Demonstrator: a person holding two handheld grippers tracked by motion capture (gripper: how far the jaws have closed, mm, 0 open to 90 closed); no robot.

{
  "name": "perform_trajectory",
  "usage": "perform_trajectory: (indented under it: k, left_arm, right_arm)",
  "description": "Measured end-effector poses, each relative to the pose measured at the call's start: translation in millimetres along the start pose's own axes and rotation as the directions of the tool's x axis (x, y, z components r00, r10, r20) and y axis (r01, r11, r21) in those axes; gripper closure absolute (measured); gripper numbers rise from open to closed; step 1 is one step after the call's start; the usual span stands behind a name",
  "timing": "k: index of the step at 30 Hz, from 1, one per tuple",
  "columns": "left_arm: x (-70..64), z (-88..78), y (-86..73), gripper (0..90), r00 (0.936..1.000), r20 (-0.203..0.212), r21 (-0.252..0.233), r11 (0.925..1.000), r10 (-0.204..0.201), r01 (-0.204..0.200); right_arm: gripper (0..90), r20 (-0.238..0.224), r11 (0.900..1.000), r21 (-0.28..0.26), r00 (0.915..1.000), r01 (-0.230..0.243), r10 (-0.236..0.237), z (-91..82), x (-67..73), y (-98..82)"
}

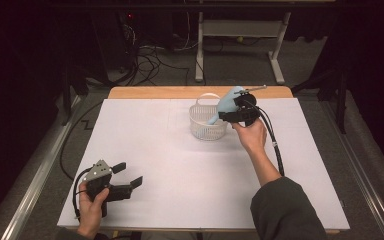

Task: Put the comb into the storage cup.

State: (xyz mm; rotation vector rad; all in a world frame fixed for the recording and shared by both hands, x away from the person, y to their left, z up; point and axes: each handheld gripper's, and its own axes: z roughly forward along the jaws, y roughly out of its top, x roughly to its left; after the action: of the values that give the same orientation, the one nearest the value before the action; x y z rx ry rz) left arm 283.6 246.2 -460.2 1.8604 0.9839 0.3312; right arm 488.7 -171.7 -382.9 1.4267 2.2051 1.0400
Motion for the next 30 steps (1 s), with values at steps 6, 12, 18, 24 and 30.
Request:
perform_trajectory:
  k: [6,12,18,24,30]
  left_arm:
    - [0.0,0.0,0.0,16.0,1.0000,0.000,0.000,1.0000,0.000,0.000]
    - [0.1,0.3,-0.1,16.0,1.0000,0.000,-0.002,1.0000,0.000,0.000]
    - [0.1,0.6,-0.1,16.0,1.0000,-0.001,-0.002,1.0000,0.000,0.000]
    - [0.2,1.0,-0.1,16.0,1.0000,-0.002,-0.001,1.0000,-0.001,0.001]
    - [0.3,1.0,-0.1,16.0,1.0000,-0.001,-0.001,1.0000,-0.001,0.001]
  right_arm:
    - [34.0,-0.010,1.000,0.001,1.0000,-0.001,0.001,-1.6,-0.5,-0.4]
    - [31.0,-0.004,1.000,-0.003,0.9999,0.015,-0.015,-3.6,1.1,-2.3]
    - [30.4,-0.001,0.999,-0.001,0.9994,0.033,-0.033,-9.1,0.8,-4.1]
    - [30.1,-0.010,0.999,-0.001,0.9992,0.039,-0.039,-12.0,0.6,-6.0]
    - [29.1,-0.015,0.999,-0.008,0.9994,0.031,-0.031,-14.0,-3.3,-8.0]
